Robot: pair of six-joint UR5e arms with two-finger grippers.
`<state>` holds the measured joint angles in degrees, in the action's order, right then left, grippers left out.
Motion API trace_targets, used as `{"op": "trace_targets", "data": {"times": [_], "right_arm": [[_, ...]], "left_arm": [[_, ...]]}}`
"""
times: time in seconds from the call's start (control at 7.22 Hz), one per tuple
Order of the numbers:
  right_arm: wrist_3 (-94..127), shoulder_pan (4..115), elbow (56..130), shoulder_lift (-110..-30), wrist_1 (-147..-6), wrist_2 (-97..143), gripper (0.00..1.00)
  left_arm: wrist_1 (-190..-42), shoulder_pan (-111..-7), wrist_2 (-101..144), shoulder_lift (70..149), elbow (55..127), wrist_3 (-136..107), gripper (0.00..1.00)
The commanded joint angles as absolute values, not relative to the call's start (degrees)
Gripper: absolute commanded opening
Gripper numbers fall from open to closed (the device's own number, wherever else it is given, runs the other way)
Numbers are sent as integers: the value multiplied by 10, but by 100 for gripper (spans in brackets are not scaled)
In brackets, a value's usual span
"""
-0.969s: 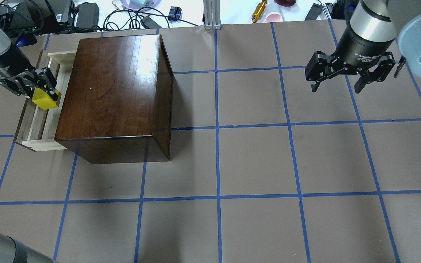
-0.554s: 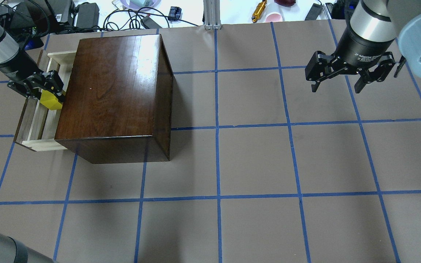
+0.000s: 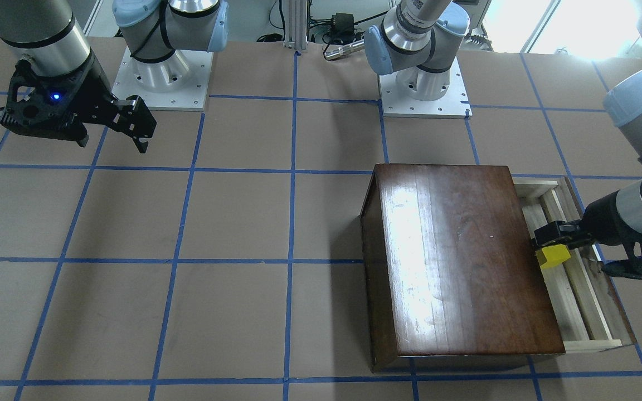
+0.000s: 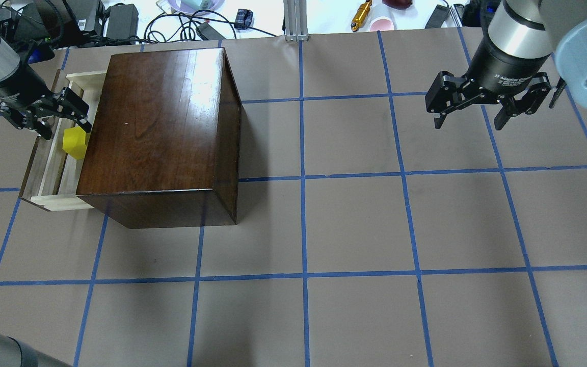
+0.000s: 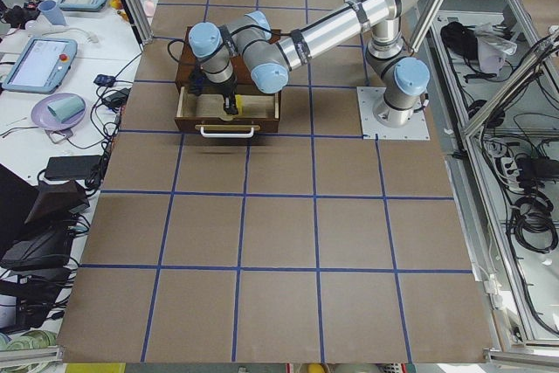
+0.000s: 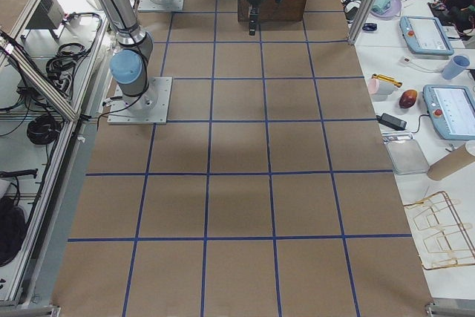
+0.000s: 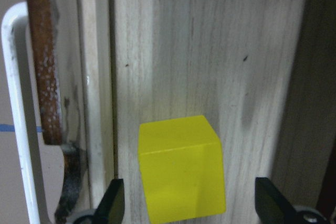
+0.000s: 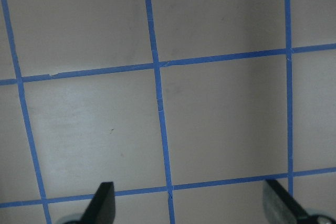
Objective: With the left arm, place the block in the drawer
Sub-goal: 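Open the left gripper to drop the cube into the drawer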
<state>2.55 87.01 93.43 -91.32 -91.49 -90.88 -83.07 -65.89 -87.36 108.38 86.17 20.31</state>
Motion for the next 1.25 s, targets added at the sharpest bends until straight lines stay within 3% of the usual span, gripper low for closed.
{"op": "trace_targets", "data": {"times": [0.0,0.42,1.11], "right_arm": [[25,870,934,-913,-915,-909,100],[25,870,934,-913,-915,-909,100],[25,870,934,-913,-915,-909,100]], "left_arm": [[-866,-662,-875,1056,846,203,100],[-966,-665,-876,1003,794,200,100],[-1031,-665,-883,927,806,147,100]]}}
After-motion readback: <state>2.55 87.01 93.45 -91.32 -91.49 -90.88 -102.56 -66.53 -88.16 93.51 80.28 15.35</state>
